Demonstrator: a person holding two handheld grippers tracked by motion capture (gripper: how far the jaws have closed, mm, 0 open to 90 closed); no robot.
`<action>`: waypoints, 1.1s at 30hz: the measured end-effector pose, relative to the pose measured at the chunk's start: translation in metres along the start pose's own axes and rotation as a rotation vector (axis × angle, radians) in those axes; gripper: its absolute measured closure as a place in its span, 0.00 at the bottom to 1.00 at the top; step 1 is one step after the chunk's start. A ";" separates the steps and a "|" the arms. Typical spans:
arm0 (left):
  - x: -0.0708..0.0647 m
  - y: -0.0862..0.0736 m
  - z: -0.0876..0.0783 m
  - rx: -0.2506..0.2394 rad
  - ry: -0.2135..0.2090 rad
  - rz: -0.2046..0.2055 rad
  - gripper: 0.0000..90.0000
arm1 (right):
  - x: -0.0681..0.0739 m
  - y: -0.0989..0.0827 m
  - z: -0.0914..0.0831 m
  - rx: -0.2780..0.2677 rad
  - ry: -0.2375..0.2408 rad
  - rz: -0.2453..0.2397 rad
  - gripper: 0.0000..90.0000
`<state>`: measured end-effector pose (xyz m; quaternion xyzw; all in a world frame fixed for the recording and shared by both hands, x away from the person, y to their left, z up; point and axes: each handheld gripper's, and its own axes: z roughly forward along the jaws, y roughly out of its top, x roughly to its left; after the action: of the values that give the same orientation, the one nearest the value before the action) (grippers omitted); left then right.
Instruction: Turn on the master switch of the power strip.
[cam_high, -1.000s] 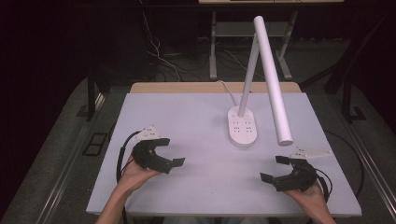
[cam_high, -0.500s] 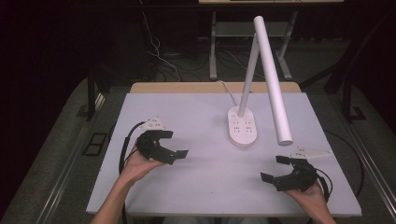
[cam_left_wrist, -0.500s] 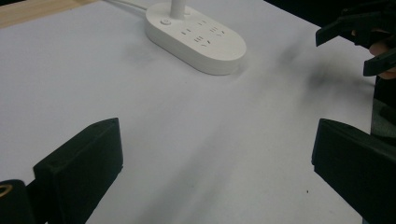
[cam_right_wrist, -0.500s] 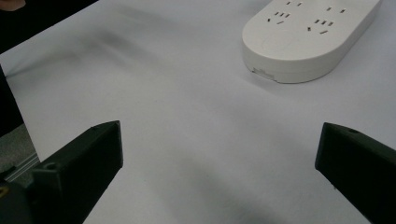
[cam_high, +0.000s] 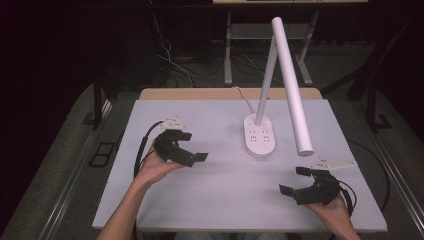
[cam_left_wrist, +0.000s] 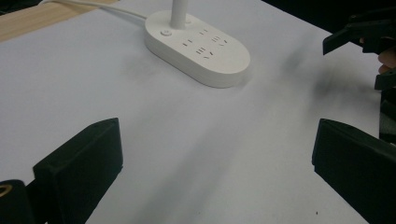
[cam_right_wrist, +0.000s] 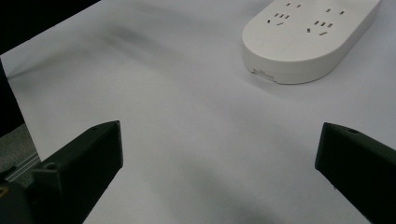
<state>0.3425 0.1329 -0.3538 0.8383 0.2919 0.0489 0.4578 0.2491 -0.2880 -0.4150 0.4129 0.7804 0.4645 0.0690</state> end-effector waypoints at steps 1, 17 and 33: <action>0.000 0.002 0.001 0.007 -0.001 -0.001 0.01 | 0.000 0.000 0.000 0.000 0.000 -0.001 0.00; 0.007 0.031 0.019 0.049 -0.006 0.039 0.01 | -0.001 0.000 -0.001 0.000 0.000 -0.001 0.00; 0.017 0.051 0.035 0.076 -0.001 0.053 0.01 | -0.001 0.000 -0.001 -0.003 0.001 -0.002 0.00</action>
<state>0.3916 0.0954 -0.3364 0.8626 0.2712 0.0494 0.4242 0.2495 -0.2899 -0.4147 0.4116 0.7801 0.4660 0.0698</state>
